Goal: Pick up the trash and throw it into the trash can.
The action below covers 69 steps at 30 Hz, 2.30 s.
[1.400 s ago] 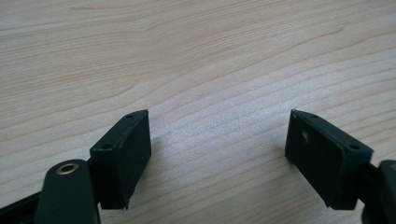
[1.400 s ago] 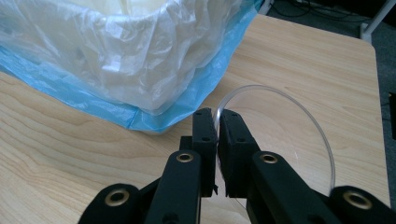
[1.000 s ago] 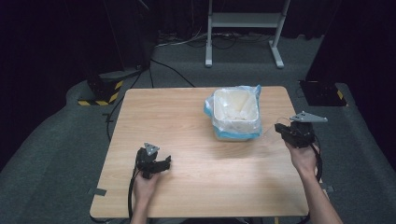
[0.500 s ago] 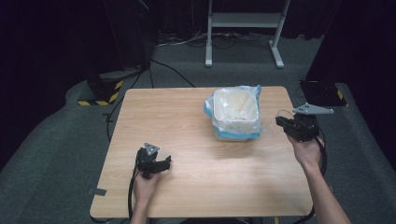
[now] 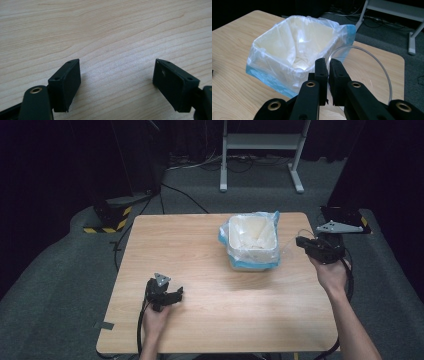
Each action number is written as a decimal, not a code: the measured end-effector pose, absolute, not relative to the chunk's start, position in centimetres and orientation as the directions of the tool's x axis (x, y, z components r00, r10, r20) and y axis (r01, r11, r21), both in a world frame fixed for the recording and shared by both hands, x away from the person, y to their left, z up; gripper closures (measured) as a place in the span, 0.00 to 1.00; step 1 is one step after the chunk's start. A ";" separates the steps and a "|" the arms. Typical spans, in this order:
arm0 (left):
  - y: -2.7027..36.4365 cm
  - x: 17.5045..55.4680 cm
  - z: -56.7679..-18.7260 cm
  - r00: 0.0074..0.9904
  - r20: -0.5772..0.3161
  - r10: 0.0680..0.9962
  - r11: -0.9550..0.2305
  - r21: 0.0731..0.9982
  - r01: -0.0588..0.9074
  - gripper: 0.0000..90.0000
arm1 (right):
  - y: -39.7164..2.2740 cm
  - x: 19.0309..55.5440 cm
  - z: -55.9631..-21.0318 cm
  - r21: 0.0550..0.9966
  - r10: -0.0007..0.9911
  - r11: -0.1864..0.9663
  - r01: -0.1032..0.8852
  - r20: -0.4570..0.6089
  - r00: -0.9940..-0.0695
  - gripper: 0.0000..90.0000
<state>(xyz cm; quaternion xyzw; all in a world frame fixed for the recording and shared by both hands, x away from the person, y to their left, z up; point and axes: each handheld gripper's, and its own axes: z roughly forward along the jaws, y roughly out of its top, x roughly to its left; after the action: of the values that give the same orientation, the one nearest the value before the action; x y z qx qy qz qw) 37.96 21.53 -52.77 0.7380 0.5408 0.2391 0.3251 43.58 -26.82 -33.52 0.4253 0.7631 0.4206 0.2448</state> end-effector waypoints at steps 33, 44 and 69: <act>21.5 38.0 -52.8 0.301 0.002 0.954 -0.204 0.738 0.643 0.25 | -22.4 45.1 -29.4 0.869 0.795 0.344 0.355 -0.068 -0.603 0.95; 21.5 38.0 -52.8 0.301 0.002 0.954 -0.204 0.738 0.643 0.25 | -20.4 45.9 -29.7 0.866 0.776 0.359 0.348 -0.070 -0.627 0.95; 21.5 38.0 -52.8 0.301 0.003 0.953 -0.205 0.738 0.642 0.25 | -16.5 48.5 -33.1 0.821 0.761 0.428 0.377 -0.102 -0.641 0.93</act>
<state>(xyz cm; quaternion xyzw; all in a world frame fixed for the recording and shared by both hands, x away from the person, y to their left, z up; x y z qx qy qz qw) 37.96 21.55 -52.76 0.7385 0.5403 0.2396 0.3246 48.47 -16.45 -33.09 0.3507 0.8111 0.4035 0.2375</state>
